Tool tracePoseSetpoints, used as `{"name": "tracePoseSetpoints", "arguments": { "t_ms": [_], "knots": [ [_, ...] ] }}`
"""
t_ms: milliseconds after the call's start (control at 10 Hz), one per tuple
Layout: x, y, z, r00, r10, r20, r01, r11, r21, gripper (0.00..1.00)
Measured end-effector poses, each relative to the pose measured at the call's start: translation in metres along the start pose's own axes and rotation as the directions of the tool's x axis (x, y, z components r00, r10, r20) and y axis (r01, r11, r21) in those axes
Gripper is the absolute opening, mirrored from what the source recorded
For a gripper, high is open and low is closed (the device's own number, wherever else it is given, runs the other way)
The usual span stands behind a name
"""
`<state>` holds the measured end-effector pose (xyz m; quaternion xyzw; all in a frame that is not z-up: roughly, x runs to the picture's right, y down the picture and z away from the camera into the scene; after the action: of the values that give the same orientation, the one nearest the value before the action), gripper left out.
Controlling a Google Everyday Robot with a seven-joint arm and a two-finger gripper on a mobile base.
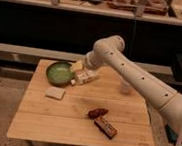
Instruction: Pick up the ceramic bowl
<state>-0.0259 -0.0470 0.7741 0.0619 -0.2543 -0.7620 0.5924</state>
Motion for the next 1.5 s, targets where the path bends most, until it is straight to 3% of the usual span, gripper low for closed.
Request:
{"name": "tracePoseSetpoints", "arguments": {
  "t_ms": [700, 1200, 1500],
  "knots": [
    [0.007, 0.003, 0.008, 1.0, 0.0, -0.003, 0.0, 1.0, 0.012, 0.8],
    [0.069, 0.017, 0.104, 0.996, 0.086, -0.021, -0.084, 0.99, 0.11, 0.8],
    [0.097, 0.026, 0.121, 0.992, 0.12, -0.036, -0.114, 0.984, 0.139, 0.8]
  ]
}}
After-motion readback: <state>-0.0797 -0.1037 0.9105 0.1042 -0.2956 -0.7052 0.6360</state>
